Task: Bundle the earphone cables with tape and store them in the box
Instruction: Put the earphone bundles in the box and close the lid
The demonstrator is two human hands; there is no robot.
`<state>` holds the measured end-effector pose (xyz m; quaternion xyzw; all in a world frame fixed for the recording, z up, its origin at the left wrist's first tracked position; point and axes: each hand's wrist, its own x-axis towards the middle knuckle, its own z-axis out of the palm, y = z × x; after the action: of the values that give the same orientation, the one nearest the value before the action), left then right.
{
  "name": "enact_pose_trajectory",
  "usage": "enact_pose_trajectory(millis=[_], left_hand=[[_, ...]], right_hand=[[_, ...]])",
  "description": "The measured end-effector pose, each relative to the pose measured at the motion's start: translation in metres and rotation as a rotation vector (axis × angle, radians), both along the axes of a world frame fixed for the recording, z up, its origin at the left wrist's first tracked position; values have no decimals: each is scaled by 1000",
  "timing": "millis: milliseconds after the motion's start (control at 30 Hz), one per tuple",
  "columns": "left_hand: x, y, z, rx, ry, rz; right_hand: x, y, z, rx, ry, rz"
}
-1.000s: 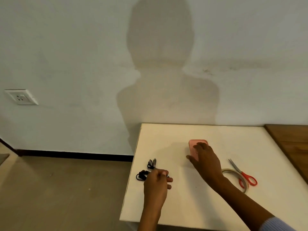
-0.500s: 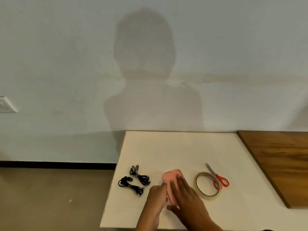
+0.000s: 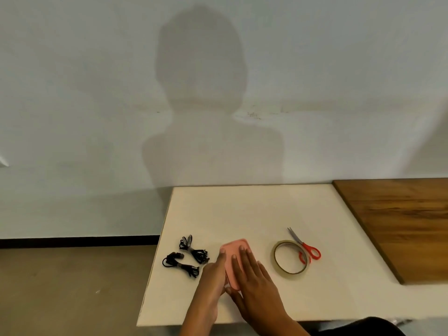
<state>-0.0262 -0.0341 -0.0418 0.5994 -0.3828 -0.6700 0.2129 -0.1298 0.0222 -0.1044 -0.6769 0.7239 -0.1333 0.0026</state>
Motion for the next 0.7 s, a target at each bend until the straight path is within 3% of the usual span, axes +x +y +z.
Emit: enact_pose_trajectory(millis=[500, 700], left_hand=[[8, -7, -7, 70, 135, -71], [10, -11, -11, 53, 138, -80]], right_hand=[[6, -3, -4, -103, -2, 8], [7, -1, 1, 39, -114, 21]])
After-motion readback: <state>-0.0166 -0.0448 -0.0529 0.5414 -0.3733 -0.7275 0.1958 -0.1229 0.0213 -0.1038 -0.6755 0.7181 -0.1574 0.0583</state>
